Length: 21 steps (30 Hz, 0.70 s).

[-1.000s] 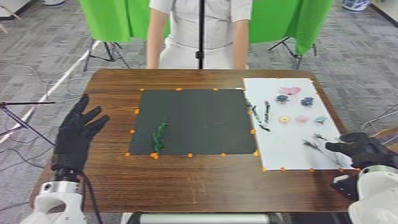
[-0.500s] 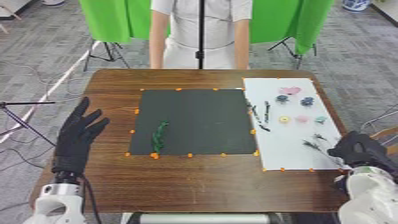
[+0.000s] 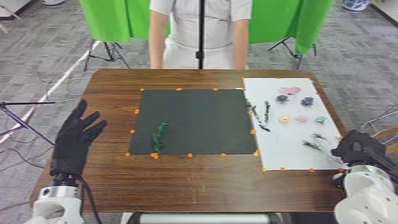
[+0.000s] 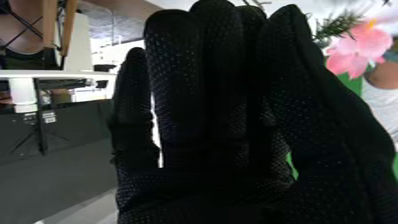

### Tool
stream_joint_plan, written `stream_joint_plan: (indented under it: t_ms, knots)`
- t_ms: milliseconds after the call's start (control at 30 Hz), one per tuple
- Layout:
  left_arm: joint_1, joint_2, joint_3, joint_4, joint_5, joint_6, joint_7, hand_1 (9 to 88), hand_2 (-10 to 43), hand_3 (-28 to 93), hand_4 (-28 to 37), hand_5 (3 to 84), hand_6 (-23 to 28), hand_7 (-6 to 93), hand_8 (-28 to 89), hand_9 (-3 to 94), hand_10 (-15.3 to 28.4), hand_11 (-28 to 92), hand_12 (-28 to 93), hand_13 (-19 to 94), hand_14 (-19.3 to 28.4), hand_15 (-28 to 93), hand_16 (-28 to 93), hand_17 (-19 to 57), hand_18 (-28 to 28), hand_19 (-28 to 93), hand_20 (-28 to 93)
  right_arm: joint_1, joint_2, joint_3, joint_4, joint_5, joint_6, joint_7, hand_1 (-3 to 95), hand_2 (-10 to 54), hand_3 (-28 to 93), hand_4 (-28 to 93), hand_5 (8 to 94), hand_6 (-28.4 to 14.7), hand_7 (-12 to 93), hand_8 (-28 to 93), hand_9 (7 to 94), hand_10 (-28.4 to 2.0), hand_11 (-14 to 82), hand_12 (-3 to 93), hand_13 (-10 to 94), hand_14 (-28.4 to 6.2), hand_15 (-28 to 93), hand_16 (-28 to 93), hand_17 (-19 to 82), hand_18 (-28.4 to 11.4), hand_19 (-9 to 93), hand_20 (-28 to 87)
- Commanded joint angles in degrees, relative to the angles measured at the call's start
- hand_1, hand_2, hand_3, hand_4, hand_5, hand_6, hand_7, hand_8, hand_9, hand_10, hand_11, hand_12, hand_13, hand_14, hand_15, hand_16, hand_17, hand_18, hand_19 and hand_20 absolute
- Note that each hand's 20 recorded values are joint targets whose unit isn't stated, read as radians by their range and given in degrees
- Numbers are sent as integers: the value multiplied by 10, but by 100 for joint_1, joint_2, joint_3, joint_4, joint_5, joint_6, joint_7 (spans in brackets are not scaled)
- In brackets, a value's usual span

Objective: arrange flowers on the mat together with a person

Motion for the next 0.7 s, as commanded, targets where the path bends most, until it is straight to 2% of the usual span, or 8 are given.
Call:
stream_joint_plan:
  t_ms: [33, 133, 167, 200, 367, 533, 667, 700]
  knots:
    - [59, -12, -9, -2, -27, 55, -27, 202, 53, 760, -283, 267, -1, 108, -94, 304, 146, 140, 115, 239, 209, 323, -44, -101, 260, 496, 72, -1, 146, 18, -138, -363, 610, 136, 577, -83, 574, -257, 827, 33, 176, 39, 874, -71, 186, 290, 747, -39, 551, 203, 281, -188, 702, 316]
    - [64, 7, 4, -3, -46, 78, 3, 202, 53, 760, -283, 267, 0, 108, -94, 304, 147, 141, 115, 239, 209, 323, -44, -101, 259, 495, 71, 80, 133, 67, -274, -437, 706, 142, 570, -85, 589, -257, 827, 33, 180, 46, 875, -74, 200, 289, 748, -37, 558, 205, 281, -187, 702, 316]
    - [60, -45, -23, -9, 2, 37, -65, 202, 52, 760, -283, 267, -1, 108, -94, 304, 147, 140, 115, 239, 209, 323, -44, -101, 259, 495, 71, 27, 137, 123, -377, -475, 798, 141, 569, -85, 592, -257, 827, 32, 182, 49, 875, -75, 204, 289, 748, -38, 558, 205, 281, -187, 703, 317]
    - [57, -44, -20, -8, 12, 39, -50, 202, 52, 761, -283, 267, 0, 108, -94, 304, 147, 140, 115, 239, 208, 323, -44, -101, 259, 495, 71, 52, 162, 118, -455, -540, 894, 139, 568, -86, 595, -258, 827, 32, 183, 50, 875, -75, 205, 289, 748, -38, 559, 205, 281, -187, 703, 317]
    - [167, -9, -116, -84, 18, 86, -24, 203, 52, 762, -283, 267, 0, 107, -94, 303, 146, 141, 115, 239, 208, 322, -43, -101, 259, 495, 70, 750, 272, -251, -829, -588, 938, -109, 556, -92, 619, -241, 835, 27, 190, 61, 881, -84, 224, 288, 752, -42, 578, 210, 280, -189, 704, 321]
    - [280, 5, -262, -168, 91, 67, -86, 204, 52, 763, -283, 267, 1, 107, -94, 303, 147, 140, 114, 239, 208, 322, -44, -101, 259, 496, 69, 2384, 216, -1505, -940, -241, 793, -382, 553, -94, 623, -213, 844, 20, 183, 73, 886, -91, 236, 282, 755, -46, 587, 212, 277, -190, 710, 326]
    - [350, -4, -315, -220, 134, 56, -103, 207, 51, 764, -283, 267, 1, 108, -94, 303, 146, 141, 115, 238, 208, 321, -43, -101, 259, 494, 68, 3916, -173, -2941, -656, 23, 619, -613, 554, -95, 618, -200, 848, 17, 176, 80, 887, -92, 236, 286, 755, -48, 590, 211, 274, -191, 714, 327]
    - [395, 20, -314, -250, 113, 112, -69, 208, 51, 765, -283, 267, 1, 108, -93, 302, 146, 140, 114, 238, 209, 321, -43, -101, 259, 494, 68, 4206, -336, -3216, -574, 101, 501, -709, 554, -95, 618, -199, 849, 17, 175, 82, 887, -92, 235, 285, 755, -48, 590, 211, 274, -192, 715, 327]
